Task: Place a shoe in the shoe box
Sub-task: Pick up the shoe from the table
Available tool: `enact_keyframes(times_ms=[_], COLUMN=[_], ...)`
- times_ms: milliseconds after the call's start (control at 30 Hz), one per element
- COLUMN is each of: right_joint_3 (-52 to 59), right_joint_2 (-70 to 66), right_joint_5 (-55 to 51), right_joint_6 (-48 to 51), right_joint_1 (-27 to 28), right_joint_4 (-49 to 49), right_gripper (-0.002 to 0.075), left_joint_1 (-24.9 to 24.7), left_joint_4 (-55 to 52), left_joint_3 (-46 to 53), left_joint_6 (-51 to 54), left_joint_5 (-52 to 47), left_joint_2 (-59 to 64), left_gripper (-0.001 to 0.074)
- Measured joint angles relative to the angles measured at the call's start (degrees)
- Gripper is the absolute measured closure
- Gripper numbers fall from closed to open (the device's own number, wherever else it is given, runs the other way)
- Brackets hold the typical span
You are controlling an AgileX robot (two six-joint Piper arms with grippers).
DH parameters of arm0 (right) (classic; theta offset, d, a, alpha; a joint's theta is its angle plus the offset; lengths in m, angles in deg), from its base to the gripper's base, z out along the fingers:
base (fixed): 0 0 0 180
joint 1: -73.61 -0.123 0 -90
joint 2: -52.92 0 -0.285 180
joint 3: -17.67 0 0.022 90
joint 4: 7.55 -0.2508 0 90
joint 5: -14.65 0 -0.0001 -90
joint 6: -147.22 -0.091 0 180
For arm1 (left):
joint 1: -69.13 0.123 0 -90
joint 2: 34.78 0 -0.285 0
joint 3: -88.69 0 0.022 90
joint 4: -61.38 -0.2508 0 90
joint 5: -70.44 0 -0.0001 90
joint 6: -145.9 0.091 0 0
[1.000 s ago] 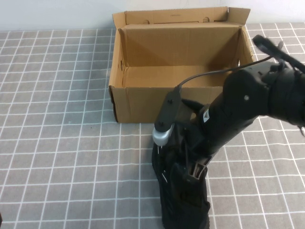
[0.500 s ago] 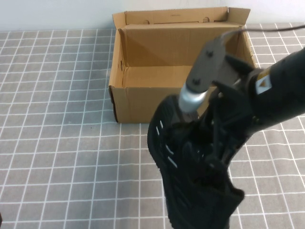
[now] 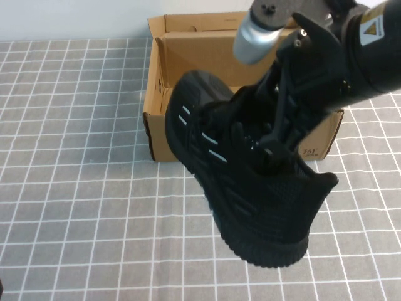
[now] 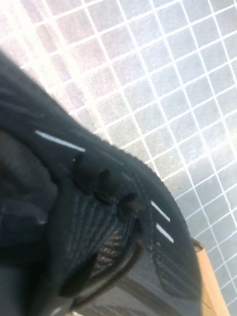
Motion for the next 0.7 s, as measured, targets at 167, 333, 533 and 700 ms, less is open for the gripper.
enact_keyframes(times_ms=[167, 333, 533, 700], right_joint_3=[-0.41, -0.50, -0.50, -0.68], right_joint_2=[-1.71, -2.76, -3.46, -3.90], right_joint_5=[-0.27, -0.73, -1.58, -0.80], right_joint_6=[-0.96, -1.19, -2.48, -3.88], right_joint_1=[0.00, 0.00, 0.00, 0.00], right_joint_4=[0.36, 0.36, 0.36, 0.36], right_gripper=[0.0732, 0.0732, 0.0732, 0.0732], left_joint_1=[0.00, 0.00, 0.00, 0.00], left_joint_4=[0.00, 0.00, -0.27, 10.17], left_joint_3=[0.00, 0.00, 0.00, 0.00], left_joint_6=[0.00, 0.00, 0.11, -5.30], left_joint_5=[0.00, 0.00, 0.16, 5.61], left_joint_2=[0.00, 0.00, 0.00, 0.00], left_gripper=[0.0736, 0.0736, 0.0736, 0.0736])
